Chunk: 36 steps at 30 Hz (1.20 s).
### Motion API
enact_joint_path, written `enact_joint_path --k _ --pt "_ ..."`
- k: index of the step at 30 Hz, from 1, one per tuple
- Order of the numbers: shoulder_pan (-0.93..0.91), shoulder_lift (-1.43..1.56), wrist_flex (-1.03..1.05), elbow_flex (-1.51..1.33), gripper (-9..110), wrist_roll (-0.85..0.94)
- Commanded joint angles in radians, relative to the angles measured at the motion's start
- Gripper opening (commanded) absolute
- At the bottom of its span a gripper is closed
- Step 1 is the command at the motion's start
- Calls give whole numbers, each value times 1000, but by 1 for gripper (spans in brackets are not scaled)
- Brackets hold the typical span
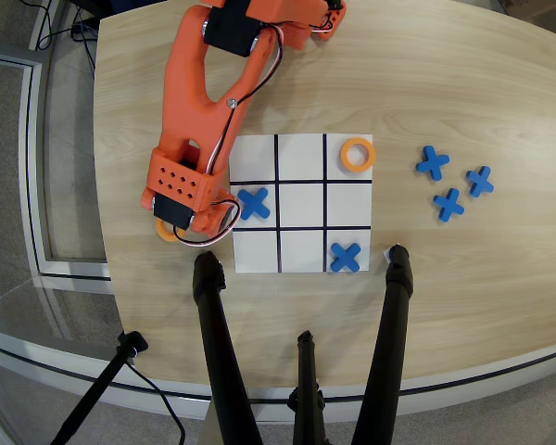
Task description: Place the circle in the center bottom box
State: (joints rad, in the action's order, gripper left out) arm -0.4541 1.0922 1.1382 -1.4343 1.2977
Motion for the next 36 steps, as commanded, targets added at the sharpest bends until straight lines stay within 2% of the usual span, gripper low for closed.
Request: enact_joint_path --k 1,7,14,18,24,28,32,36 --pt "-8 -6 14 -25 0 -6" --pt "-15 55 43 40 0 -28" --pt "17 227 256 440 0 -66" --pt "103 405 304 486 0 -51" --pt "360 746 268 118 0 -20" --pt "515 881 149 -176 0 -26" --pt "574 927 -17 -422 0 -28" --pt "548 916 -163 -604 0 6"
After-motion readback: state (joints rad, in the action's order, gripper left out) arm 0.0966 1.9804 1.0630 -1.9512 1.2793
